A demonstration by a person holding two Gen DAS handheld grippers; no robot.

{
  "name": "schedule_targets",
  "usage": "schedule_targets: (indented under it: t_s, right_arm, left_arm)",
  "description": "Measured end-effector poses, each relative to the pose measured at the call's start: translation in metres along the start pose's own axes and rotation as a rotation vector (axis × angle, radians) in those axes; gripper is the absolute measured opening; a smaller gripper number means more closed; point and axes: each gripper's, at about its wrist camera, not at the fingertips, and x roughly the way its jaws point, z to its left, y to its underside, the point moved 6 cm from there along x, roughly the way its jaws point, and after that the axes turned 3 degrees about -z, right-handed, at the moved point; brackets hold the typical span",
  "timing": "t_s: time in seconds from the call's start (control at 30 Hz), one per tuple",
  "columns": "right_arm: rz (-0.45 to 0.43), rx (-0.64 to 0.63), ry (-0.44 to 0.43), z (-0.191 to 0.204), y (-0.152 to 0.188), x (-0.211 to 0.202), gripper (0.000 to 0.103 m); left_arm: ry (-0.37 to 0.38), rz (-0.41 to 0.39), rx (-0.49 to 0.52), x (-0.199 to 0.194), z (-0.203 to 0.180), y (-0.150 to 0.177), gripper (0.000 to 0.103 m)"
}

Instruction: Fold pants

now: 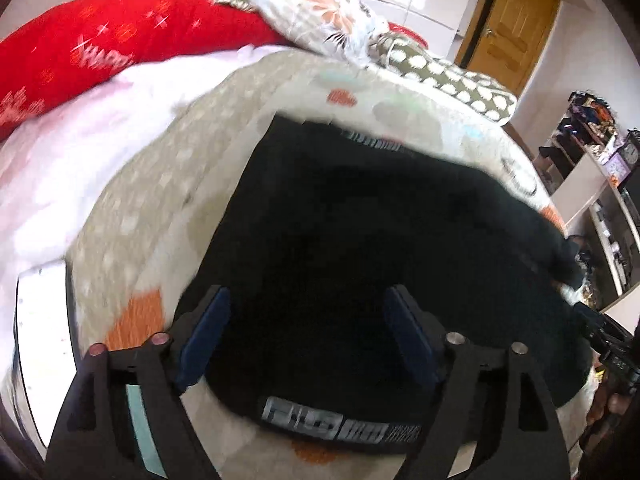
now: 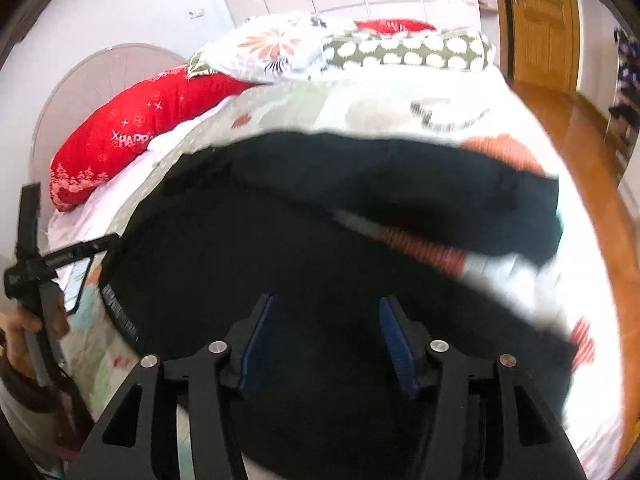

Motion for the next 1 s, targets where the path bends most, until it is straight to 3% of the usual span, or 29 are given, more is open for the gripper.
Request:
schedule_targets:
  t_s: [0.17,0.27,0.47,0.83,0.93,1.0]
  right_arm:
    - [-0.033,-0.09,0.038,-0.015,-0.051,0.014,0.069]
    - [-0.031,-0.125,0.07,-0.025,-0.078,0.03,0.074]
    - [0.006,-0.257,0.102,-0.037,-0.114,0.07,0.074]
    - [0.157,-0.384,0.03,-0.042,-0.125,0.138,0.075]
    - [0.197,-0.378,0.009,-0.045,-0.121,0.152,0.074]
    - [0.198,-0.375,0.004,-0.046,-0.119,0.156,0.067]
  left_arm:
    - [0.078,-0.004,0.106,0.026,-0.02,-0.051,0.084]
    - [0.16,0.057,0.183,0.057,-0.03,-0.08,0.084]
    - [0.127,0.155,0.336,0.122,-0.033,-0.115,0.084]
    - [0.097,0.255,0.53,0.187,-0.037,-0.121,0.084]
    - [0.097,0.248,0.546,0.195,-0.039,-0.12,0.09]
    - [0.094,0.237,0.552,0.195,-0.039,-0.119,0.091]
